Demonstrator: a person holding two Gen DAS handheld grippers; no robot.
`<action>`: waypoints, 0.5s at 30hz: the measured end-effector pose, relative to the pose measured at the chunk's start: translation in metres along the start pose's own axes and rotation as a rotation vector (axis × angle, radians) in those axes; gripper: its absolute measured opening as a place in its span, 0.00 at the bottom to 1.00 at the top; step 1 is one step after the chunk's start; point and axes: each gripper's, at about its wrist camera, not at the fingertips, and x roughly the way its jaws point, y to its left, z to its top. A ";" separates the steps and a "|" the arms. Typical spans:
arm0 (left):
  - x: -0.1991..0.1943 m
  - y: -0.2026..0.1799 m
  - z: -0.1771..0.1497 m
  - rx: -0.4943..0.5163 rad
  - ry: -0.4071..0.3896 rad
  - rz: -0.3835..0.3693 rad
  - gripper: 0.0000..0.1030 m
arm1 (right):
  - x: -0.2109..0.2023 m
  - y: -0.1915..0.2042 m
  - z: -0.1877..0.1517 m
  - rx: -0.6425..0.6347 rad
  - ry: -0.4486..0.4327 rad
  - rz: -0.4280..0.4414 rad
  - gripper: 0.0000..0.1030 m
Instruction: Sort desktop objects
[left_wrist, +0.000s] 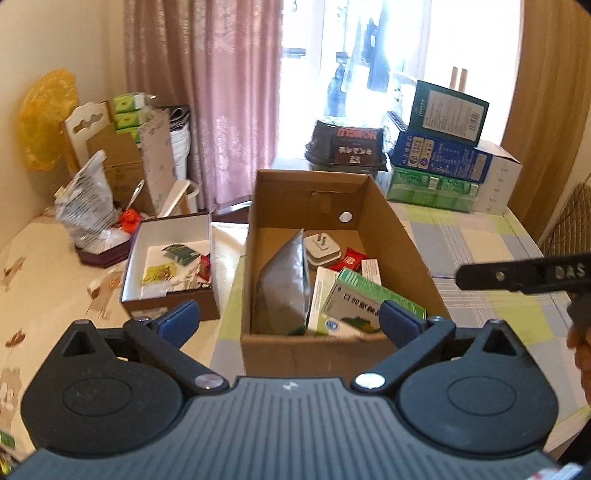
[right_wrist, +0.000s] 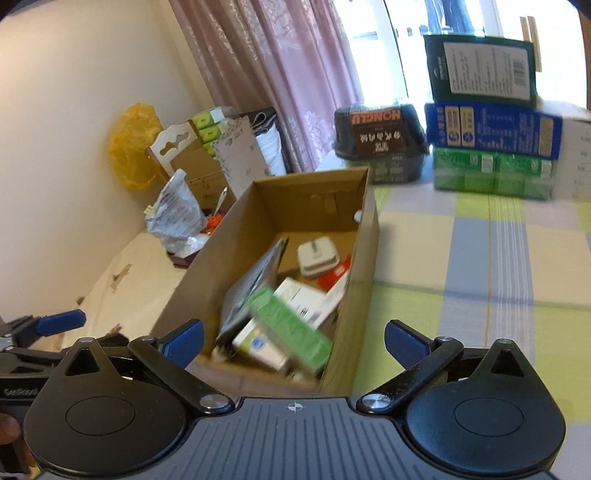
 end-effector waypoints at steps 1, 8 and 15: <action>-0.006 0.001 -0.004 -0.004 -0.003 0.011 0.99 | -0.005 0.003 -0.005 0.006 0.002 0.005 0.98; -0.046 -0.001 -0.036 -0.053 -0.014 0.037 0.99 | -0.037 0.034 -0.040 -0.063 0.016 -0.020 0.98; -0.082 -0.004 -0.066 -0.087 0.019 0.056 0.99 | -0.064 0.052 -0.074 -0.052 0.019 -0.038 0.98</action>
